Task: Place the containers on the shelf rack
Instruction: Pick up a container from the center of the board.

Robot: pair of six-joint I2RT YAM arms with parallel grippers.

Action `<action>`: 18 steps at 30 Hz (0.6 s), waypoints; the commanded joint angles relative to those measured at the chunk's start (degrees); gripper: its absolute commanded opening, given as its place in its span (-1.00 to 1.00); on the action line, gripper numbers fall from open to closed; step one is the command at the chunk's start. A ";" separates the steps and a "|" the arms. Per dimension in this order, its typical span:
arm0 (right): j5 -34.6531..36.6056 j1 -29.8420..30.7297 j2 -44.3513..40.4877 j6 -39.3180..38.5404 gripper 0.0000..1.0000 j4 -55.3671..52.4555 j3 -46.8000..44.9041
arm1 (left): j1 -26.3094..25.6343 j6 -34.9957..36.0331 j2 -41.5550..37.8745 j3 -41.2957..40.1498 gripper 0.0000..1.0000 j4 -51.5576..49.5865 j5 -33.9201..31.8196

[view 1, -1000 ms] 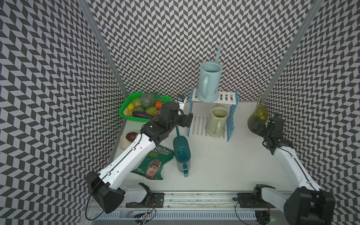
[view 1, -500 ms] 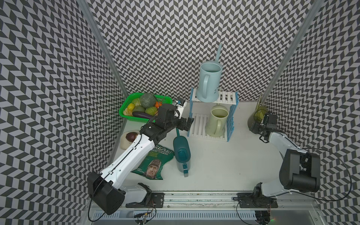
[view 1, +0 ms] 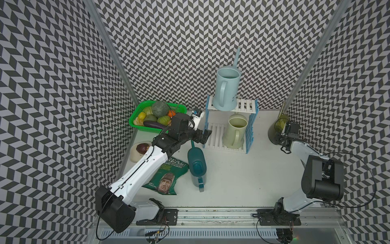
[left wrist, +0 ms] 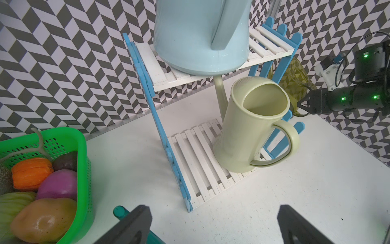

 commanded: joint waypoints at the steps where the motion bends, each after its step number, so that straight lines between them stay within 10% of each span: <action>1: -0.55 -0.28 -0.14 -0.70 -0.23 3.37 1.08 | 0.53 1.40 -0.59 -0.62 1.00 1.28 1.50; 12: -1.32 -0.32 -5.57 0.04 -0.95 2.02 0.17 | 0.72 2.62 -0.28 -0.46 1.00 0.33 4.23; 18: -4.46 0.89 -15.72 1.68 -1.00 -5.24 2.06 | 0.79 2.67 0.39 0.07 1.00 0.73 4.61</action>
